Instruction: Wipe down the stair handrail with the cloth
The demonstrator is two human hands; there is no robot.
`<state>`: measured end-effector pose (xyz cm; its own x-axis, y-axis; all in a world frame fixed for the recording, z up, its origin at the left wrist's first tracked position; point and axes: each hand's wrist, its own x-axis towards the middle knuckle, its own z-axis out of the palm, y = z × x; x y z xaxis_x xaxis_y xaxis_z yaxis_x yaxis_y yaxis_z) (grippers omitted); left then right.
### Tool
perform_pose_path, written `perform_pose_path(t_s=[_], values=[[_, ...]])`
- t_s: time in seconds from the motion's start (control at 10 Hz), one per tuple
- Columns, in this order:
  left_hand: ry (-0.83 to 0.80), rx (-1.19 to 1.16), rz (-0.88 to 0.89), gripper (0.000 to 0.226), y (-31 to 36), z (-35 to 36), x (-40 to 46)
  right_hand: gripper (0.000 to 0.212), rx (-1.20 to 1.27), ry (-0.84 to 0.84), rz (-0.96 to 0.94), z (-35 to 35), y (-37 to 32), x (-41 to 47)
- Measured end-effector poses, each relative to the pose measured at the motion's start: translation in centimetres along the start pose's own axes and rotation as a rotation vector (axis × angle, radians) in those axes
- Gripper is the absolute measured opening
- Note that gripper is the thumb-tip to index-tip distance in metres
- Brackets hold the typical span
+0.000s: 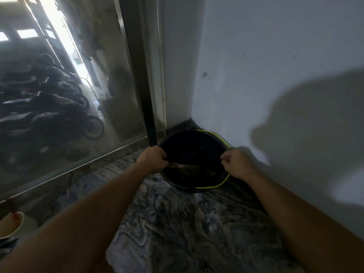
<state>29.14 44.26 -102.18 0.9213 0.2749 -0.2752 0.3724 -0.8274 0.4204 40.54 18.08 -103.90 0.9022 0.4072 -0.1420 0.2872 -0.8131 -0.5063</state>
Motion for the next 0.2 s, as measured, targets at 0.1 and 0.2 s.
perform_pose_path(t_s=[0.1,0.2], values=[[0.049,-0.05,-0.021,0.019,-3.2,-1.5,-1.1,0.013,0.019,0.105,-0.009,-1.9,2.3,-1.9],[0.016,-0.177,-0.178,0.019,-8.2,-1.3,-3.8,0.006,0.023,0.159,0.112,-2.6,6.1,-6.5]])
